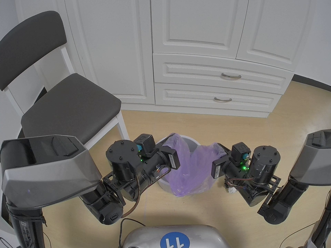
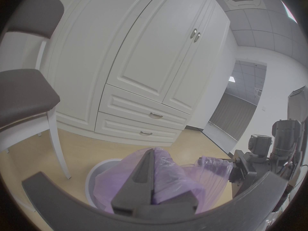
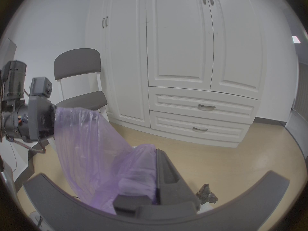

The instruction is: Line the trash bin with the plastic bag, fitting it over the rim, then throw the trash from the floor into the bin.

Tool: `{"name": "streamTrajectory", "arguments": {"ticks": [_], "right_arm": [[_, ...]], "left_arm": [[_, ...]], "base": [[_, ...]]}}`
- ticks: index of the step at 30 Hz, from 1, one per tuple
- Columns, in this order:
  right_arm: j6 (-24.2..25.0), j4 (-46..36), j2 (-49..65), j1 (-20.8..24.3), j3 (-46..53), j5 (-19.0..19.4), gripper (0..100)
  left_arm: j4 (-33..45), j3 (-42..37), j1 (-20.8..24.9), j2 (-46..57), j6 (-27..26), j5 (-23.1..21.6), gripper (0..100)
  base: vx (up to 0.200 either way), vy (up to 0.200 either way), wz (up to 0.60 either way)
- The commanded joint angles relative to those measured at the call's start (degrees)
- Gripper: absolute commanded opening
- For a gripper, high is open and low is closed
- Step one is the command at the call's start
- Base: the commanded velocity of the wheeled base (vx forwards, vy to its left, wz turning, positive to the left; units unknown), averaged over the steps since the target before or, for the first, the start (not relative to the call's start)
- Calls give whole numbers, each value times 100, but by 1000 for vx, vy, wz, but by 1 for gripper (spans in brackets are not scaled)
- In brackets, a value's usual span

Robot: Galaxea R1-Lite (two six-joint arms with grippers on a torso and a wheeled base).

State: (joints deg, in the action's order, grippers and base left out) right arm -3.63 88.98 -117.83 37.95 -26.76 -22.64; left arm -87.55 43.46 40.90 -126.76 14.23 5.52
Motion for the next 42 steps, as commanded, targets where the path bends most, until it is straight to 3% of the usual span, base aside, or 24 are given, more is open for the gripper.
{"name": "streamTrajectory", "arguments": {"ticks": [1,16,23,30,42], "right_arm": [[144,102,-486,-51,-286,40,0],[618,102,-1444,-16,-1068,58,0],[1427,102,-2042,257,-1684,58,0],[2156,102,-2692,230,-2536,23,0],[2306,102,-2754,37,-2905,14,0]], "left_arm": [[-7,268,-117,-438,98,10,0],[-7,769,-117,-1211,256,28,0],[1,831,-126,-1316,379,28,0],[1,1270,-293,-1606,485,116,0],[28,2088,-662,-2116,880,256,0]], "base": [[0,0,0],[0,0,0],[0,0,0],[0,0,0],[0,0,0]]}}
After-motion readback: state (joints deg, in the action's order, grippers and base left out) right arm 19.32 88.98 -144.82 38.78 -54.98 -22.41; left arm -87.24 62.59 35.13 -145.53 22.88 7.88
